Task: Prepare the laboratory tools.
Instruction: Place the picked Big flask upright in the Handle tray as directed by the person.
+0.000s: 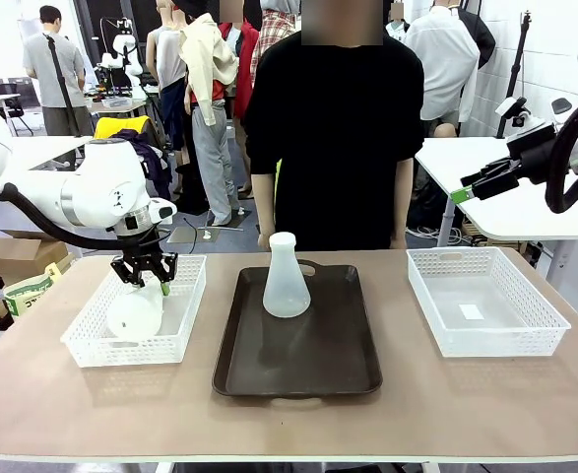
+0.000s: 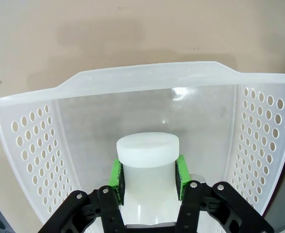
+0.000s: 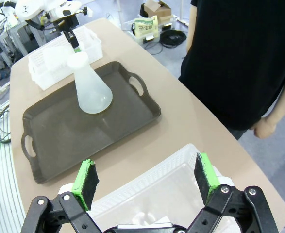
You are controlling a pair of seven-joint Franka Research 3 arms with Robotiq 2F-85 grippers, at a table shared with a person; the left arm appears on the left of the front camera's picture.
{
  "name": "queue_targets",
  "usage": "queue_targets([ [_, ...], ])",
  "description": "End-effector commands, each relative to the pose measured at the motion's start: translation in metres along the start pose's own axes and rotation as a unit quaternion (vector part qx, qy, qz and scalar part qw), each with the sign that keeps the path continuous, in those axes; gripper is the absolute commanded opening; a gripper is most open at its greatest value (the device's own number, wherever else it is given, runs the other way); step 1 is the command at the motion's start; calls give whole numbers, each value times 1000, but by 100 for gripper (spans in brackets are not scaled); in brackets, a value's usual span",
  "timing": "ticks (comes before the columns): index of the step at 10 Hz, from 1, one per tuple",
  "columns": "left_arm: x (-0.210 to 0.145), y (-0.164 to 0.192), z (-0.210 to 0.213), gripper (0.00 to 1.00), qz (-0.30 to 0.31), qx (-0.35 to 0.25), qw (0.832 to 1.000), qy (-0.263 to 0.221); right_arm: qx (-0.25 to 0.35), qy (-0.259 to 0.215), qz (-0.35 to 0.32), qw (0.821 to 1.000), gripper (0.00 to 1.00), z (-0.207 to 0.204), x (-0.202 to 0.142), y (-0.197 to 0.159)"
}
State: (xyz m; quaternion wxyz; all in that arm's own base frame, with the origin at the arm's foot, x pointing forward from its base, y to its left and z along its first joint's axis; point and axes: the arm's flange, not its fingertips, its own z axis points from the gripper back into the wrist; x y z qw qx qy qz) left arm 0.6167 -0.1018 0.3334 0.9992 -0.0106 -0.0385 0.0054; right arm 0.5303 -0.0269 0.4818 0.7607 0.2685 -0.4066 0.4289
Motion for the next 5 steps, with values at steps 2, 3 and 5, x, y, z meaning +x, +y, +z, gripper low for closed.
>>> queue_targets([
  [2, 1, 0, 0, 0, -1, 0, 1000, -6, -2, 8, -4, 1000, 100, 1, 0, 1],
  [3, 1, 0, 0, 0, -1, 0, 1000, -6, -2, 8, -4, 1000, 100, 1, 0, 1],
  [5, 0, 0, 0, 0, 0, 0, 1000, 0, -2, 8, -4, 1000, 100, 1, 0, 1],
])
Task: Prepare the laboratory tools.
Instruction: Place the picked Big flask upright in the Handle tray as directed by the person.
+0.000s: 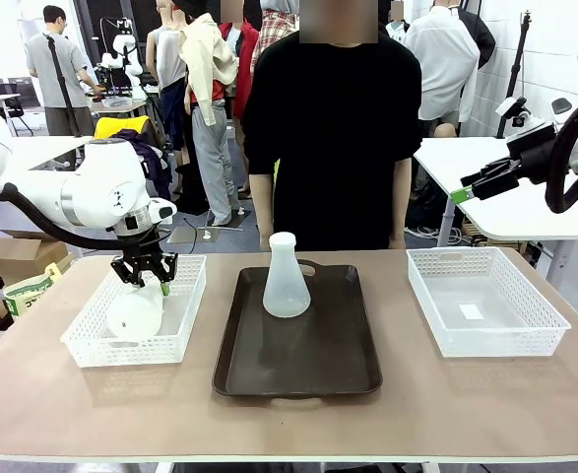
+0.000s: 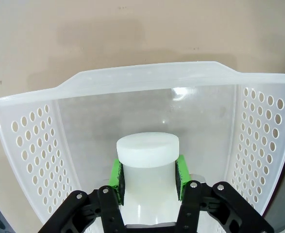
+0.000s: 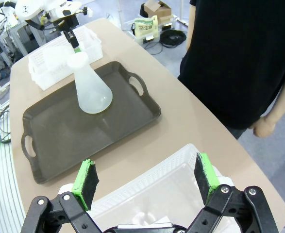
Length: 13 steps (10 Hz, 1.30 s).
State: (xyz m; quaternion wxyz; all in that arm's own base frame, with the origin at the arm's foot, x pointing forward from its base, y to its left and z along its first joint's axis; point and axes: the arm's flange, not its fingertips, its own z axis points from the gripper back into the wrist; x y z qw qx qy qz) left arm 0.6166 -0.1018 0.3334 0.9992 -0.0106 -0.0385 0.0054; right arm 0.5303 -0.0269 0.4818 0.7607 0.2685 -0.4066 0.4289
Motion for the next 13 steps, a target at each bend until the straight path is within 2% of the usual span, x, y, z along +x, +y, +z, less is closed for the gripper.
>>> queue_targets([
  [1, -10, -4, 16, 0, -4, -12, 1000, -13, -2, 8, -4, 1000, 100, 1, 0, 1],
  [5, -38, -8, 80, 0, -18, -26, 999, -25, -2, 8, -4, 1000, 100, 1, 0, 1],
  [7, -55, -13, 107, 0, -33, -18, 998, -49, -2, 8, -4, 1000, 100, 1, 0, 1],
  [13, -92, -16, 151, 0, -55, -31, 990, -123, -2, 8, -4, 1000, 100, 1, 0, 1],
])
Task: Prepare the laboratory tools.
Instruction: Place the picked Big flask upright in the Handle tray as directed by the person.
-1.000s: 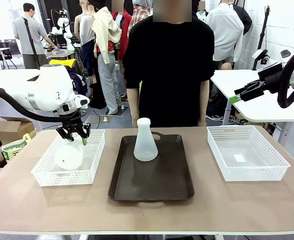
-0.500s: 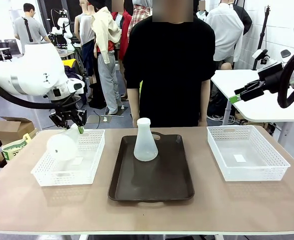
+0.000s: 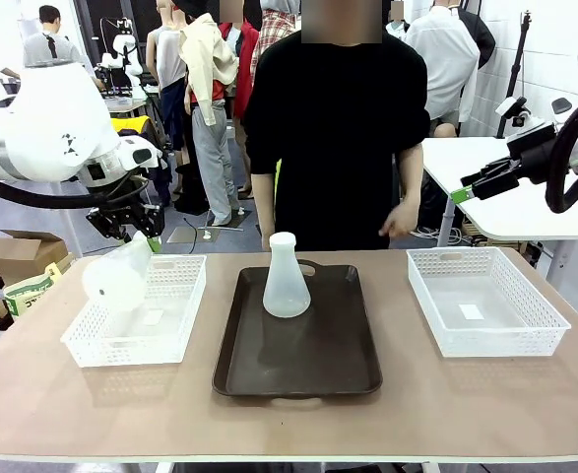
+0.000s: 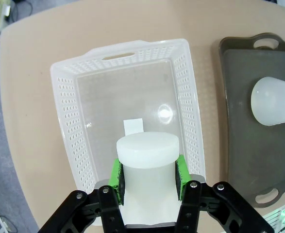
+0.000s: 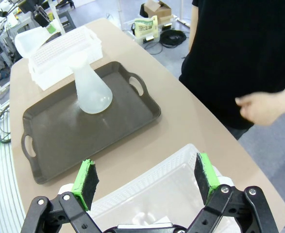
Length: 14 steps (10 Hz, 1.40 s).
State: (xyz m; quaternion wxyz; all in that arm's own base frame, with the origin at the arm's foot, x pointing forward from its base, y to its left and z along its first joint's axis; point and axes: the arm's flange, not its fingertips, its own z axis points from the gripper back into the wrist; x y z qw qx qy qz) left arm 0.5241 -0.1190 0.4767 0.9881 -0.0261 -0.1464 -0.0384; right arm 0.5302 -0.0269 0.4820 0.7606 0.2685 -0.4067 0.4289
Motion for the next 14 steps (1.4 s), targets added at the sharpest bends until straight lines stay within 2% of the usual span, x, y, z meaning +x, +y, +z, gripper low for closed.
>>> queue_targets([
  [1, -11, 3, 9, 0, -14, -15, 1000, -21, -2, 8, -4, 1000, 100, 1, 0, 1],
  [14, -5, 1, 13, 0, -8, -1, 1000, -18, -2, 8, -4, 1000, 100, 1, 0, 1],
])
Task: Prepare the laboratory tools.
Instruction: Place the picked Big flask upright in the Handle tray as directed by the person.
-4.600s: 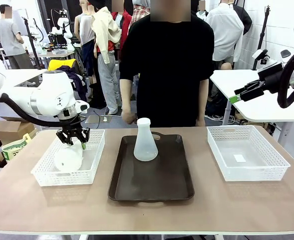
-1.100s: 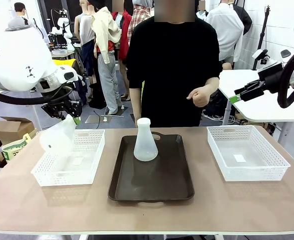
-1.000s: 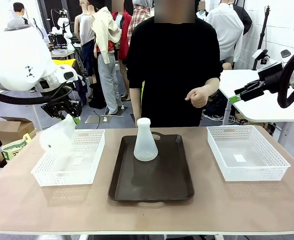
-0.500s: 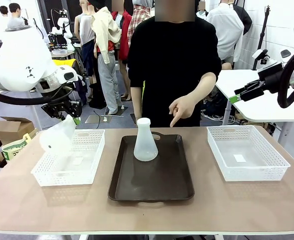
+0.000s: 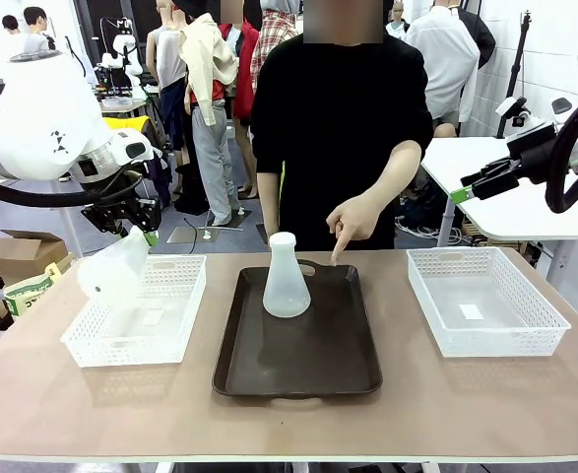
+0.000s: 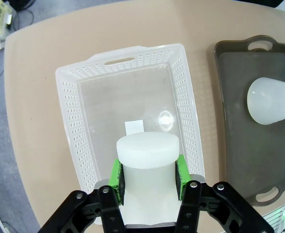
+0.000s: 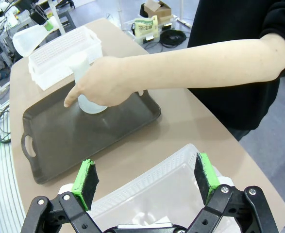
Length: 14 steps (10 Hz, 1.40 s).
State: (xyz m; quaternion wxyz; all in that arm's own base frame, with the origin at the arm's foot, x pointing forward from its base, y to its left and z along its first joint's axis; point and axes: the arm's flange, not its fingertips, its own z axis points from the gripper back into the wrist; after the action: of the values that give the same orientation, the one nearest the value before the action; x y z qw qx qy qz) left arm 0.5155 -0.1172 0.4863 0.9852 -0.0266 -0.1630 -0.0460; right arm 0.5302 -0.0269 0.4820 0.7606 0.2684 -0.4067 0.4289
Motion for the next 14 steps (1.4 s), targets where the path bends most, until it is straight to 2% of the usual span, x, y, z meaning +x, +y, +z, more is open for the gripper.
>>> queue_targets([
  [1, 0, 0, 2, 0, 0, 0, 1000, -2, -2, 8, -4, 1000, 100, 1, 0, 1],
  [3, 0, 0, 0, 0, 0, 0, 1000, 0, -2, 8, -4, 1000, 100, 1, 0, 1],
  [4, -9, -23, 17, 0, -70, -40, 995, -63, -2, 8, -4, 1000, 100, 1, 0, 1],
  [5, -15, -44, 31, 0, -129, -62, 982, -124, -2, 8, -4, 1000, 100, 1, 0, 1],
  [6, -16, -59, 36, 0, -159, -82, 966, -187, -2, 8, -4, 1000, 100, 1, 0, 1],
  [8, -22, -74, 45, 0, -209, -155, 933, -249, -2, 8, -4, 1000, 100, 1, 0, 1],
  [9, -24, -80, 49, 0, -256, -228, 904, -257, -2, 8, -4, 1000, 100, 1, 0, 1],
  [10, -26, -88, 51, 0, -294, -297, 857, -300, -2, 8, -4, 1000, 100, 1, 0, 1],
  [11, -30, -98, 52, 0, -360, -338, 808, -321, -2, 8, -4, 1000, 100, 1, 0, 1],
  [12, -32, -106, 51, 0, -405, -354, 771, -342, -2, 8, -4, 1000, 100, 1, 0, 1],
  [13, -35, -112, 50, 0, -438, -374, 739, -349, -2, 8, -4, 1000, 100, 1, 0, 1],
  [14, -38, -118, 49, 0, -456, -391, 721, -345, -2, 8, -4, 1000, 100, 1, 0, 1],
])
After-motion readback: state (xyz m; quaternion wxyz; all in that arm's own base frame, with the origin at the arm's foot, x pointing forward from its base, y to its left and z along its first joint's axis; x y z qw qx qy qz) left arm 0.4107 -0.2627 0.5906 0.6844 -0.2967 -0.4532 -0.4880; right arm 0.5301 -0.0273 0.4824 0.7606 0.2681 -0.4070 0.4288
